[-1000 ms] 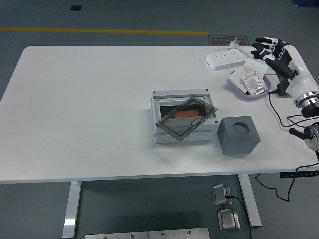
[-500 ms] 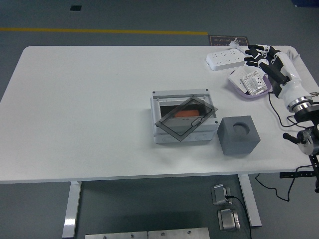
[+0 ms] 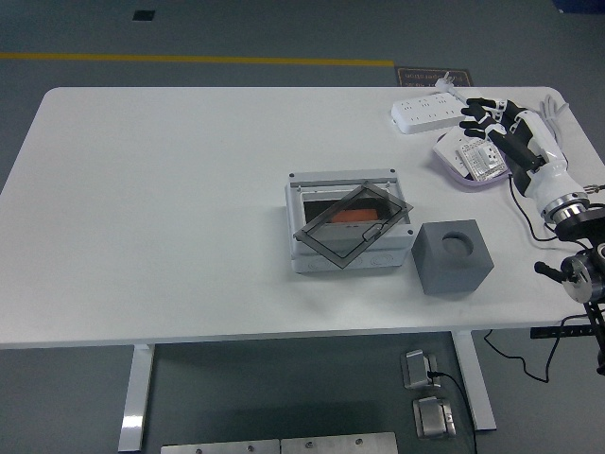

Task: Fetch the battery,place it into the box,close the lid of the box

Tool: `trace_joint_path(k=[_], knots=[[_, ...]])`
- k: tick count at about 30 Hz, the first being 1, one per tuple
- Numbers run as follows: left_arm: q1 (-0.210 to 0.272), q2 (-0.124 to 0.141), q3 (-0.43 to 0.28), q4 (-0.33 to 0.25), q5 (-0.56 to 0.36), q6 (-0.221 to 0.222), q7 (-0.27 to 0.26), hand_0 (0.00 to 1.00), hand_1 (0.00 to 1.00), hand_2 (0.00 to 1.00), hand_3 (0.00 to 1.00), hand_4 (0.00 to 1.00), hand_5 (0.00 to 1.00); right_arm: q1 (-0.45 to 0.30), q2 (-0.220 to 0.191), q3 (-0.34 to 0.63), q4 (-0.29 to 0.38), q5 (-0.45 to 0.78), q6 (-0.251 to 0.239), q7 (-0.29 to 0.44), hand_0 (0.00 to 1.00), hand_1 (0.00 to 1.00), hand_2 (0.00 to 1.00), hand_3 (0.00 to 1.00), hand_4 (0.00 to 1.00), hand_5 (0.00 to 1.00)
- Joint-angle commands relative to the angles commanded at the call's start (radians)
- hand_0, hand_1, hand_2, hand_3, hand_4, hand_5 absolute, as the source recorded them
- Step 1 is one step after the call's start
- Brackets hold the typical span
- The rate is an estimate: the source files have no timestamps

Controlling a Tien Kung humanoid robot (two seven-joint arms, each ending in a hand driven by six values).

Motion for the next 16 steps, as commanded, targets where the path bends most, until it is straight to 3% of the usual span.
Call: trace_joint_path(k=[16], knots=[[0.001,-0.019,0.006,0.0,-0.03,-0.001,-0.02,0.468,0.574,0.54,0.539,0.379,0.002,0.027,-0.03,-0.008,0.005,0.015,0.002,-0.015,0.734,0.672,0.704,0.662,0.753,0.528]])
